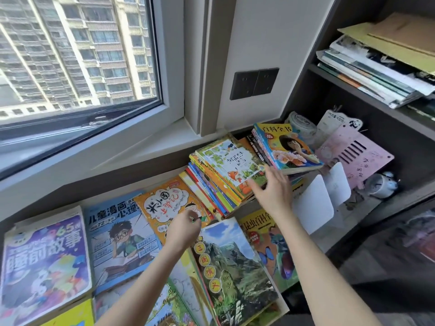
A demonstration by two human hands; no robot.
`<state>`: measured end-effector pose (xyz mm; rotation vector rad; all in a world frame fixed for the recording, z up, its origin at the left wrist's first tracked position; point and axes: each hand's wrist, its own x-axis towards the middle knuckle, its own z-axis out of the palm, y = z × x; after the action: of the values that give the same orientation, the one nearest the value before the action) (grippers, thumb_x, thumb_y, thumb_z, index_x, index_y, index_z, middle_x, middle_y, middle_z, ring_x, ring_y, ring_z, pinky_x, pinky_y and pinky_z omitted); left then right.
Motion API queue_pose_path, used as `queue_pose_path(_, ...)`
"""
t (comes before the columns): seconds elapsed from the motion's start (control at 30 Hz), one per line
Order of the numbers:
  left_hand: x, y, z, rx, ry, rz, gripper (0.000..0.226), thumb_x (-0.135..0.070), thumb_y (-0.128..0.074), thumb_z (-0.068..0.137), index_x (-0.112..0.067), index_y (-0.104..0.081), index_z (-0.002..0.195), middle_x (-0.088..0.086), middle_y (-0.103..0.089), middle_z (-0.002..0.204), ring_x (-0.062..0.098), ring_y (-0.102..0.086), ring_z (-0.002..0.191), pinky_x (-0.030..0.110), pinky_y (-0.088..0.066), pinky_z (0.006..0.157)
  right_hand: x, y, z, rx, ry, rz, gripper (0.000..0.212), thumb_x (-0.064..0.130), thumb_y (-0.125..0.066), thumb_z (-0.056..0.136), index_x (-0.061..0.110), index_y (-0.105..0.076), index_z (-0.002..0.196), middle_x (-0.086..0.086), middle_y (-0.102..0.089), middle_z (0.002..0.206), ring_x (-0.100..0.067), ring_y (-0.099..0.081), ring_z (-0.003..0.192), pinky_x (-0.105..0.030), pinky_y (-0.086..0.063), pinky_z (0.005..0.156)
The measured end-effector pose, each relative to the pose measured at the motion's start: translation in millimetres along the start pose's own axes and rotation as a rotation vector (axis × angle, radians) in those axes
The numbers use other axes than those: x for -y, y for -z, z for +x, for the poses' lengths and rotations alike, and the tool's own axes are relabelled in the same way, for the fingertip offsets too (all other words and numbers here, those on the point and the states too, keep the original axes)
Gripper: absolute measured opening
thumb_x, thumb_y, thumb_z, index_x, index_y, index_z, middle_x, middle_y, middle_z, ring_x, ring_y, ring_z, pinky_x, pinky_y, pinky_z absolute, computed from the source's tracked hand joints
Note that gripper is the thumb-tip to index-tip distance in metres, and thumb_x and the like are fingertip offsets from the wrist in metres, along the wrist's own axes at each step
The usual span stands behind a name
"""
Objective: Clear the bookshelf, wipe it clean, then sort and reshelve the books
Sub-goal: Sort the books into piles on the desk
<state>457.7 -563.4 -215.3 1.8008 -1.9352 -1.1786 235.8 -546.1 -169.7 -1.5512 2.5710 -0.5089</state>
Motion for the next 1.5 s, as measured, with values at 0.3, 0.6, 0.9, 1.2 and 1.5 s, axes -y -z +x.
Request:
queue_pose_path(0.3, -13, 12, 2, 0.034, 0.073, -0.347, 0.023, -0.012, -0.051, 0.095, -0.005, -0.061, 0.114, 0.013, -0.066, 0.107, 0.022, -0.061, 0.089, 0.037, -0.055, 0.078, 28, -28, -10, 0.290, 0.215, -0.495, 0.073, 0.047, -0.041, 0.098, 0.002, -0.015, 0.150, -0.026, -0.019, 0.155, -0.039, -0.019, 0.143, -0.047, -0.017, 0.118)
queue_pose_path(0.6, -44, 8, -7, 0.273, 0.234, -1.263, 0.020, -0.024, -0.054, 0.097, -0.005, -0.055, 0.103, 0.012, -0.070, 0.089, 0.024, -0.070, 0.081, 0.034, -0.059, 0.071, 36, -19, -84, 0.140, 0.483, -0.348, 0.044, 0.024, -0.081, 0.074, 0.001, -0.068, 0.109, -0.016, -0.072, 0.098, -0.027, -0.069, 0.089, -0.040, -0.054, 0.089)
queue_pose_path(0.9, 3, 44, -52, 0.350, 0.350, -1.233, 0.011, 0.007, -0.048, 0.093, 0.005, -0.048, 0.104, 0.018, -0.065, 0.080, 0.020, -0.067, 0.057, 0.025, -0.053, 0.044, 22, 38, -119, 0.337, 0.047, 0.402, 0.067, 0.048, -0.062, 0.088, 0.025, -0.038, 0.146, 0.009, -0.046, 0.144, -0.013, -0.048, 0.127, -0.028, -0.038, 0.099)
queue_pose_path(1.2, 46, 9, -75, 0.603, 0.301, -0.272, 0.021, -0.022, -0.054, 0.097, -0.002, -0.060, 0.100, 0.010, -0.069, 0.089, 0.017, -0.065, 0.067, 0.033, -0.060, 0.074, -6, -1, -146, 0.502, -0.372, 0.592, 0.045, -0.006, -0.055, 0.091, 0.006, -0.051, 0.134, 0.002, -0.059, 0.105, -0.015, -0.062, 0.100, -0.035, -0.048, 0.094)
queue_pose_path(1.5, 31, 12, -44, 0.247, 0.235, -0.292, 0.015, -0.017, -0.049, 0.098, -0.007, -0.061, 0.098, 0.009, -0.064, 0.090, 0.018, -0.060, 0.076, 0.028, -0.054, 0.070, 21, -4, -74, 0.060, 0.059, 0.011, 0.069, 0.046, -0.048, 0.096, 0.006, -0.028, 0.149, -0.011, -0.033, 0.153, -0.024, -0.032, 0.140, -0.034, -0.025, 0.113)
